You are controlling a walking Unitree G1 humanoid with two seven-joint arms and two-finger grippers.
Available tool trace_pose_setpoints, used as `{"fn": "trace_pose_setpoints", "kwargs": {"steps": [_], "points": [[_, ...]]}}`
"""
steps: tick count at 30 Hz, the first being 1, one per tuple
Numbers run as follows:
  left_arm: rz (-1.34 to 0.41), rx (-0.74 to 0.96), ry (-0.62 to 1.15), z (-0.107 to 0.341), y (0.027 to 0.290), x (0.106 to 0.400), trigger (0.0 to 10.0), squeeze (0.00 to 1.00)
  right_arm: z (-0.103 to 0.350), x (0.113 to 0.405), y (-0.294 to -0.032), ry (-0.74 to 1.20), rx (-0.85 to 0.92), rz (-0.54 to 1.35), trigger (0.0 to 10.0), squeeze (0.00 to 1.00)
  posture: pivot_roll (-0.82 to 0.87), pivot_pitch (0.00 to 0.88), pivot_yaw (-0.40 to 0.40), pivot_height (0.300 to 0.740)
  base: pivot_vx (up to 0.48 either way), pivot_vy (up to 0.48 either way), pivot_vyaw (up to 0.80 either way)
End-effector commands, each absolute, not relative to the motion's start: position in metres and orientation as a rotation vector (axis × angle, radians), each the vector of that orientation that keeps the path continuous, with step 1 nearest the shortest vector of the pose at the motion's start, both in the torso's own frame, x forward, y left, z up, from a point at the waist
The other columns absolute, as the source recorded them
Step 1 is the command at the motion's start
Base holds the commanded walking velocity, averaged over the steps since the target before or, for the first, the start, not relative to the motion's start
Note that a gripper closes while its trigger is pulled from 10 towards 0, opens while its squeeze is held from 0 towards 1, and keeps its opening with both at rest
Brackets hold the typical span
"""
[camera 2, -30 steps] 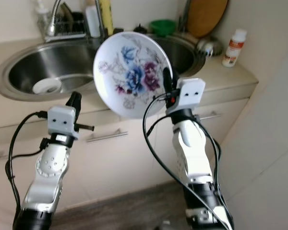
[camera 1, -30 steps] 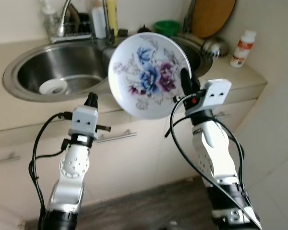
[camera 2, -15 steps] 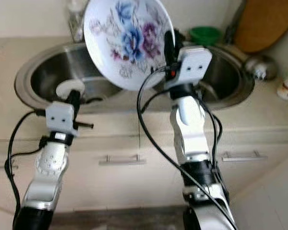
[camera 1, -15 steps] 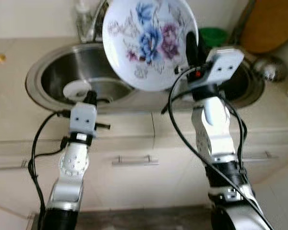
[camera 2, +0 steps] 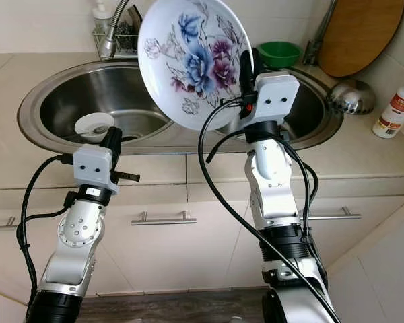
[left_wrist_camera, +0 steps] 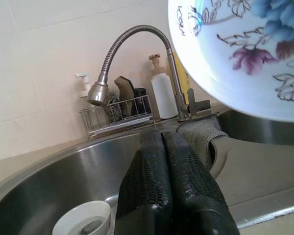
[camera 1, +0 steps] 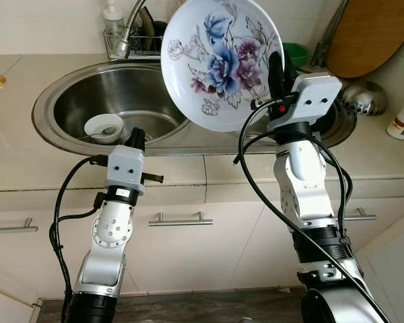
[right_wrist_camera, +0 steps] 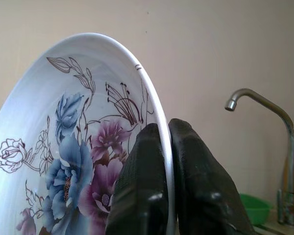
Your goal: Kitchen organization
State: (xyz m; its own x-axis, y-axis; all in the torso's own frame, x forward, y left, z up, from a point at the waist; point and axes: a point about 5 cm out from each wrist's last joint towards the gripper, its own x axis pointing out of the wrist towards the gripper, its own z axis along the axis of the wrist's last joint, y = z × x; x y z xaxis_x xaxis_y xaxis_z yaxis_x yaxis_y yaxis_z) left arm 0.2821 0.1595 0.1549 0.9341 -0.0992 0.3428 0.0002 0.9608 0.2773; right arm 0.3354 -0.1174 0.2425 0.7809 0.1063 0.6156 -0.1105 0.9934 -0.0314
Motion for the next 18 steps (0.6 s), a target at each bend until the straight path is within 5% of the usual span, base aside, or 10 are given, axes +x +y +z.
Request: {"fn": "trace_pose_setpoints", "kwargs": {"steps": [1,14,15,18], "points": [[-0.063,0.276,-0.373,0.158,0.157,0.281,10.0,0.00,0.243,0.338,-0.124,-0.662,-0.035,0.070,0.0,0.00,-0.02,0.000,-0.041,0.740,0.000,0.000,0.00],[-0.061,0.284,-0.374,0.159,0.157,0.282,10.0,0.00,0.227,0.376,-0.139,-0.544,-0.519,-0.072,0.0,0.00,0.00,0.000,-0.042,0.740,0.000,0.000,0.00],[-0.060,0.284,-0.375,0.159,0.157,0.282,10.0,0.00,0.227,0.377,-0.140,-0.541,-0.536,-0.074,1.1,0.00,0.00,0.000,-0.043,0.740,0.000,0.000,0.00],[-0.057,0.286,-0.375,0.159,0.158,0.282,10.0,0.00,0.226,0.379,-0.138,-0.547,-0.607,-0.067,1.3,0.00,0.00,0.000,-0.043,0.740,0.000,0.000,0.00]]}}
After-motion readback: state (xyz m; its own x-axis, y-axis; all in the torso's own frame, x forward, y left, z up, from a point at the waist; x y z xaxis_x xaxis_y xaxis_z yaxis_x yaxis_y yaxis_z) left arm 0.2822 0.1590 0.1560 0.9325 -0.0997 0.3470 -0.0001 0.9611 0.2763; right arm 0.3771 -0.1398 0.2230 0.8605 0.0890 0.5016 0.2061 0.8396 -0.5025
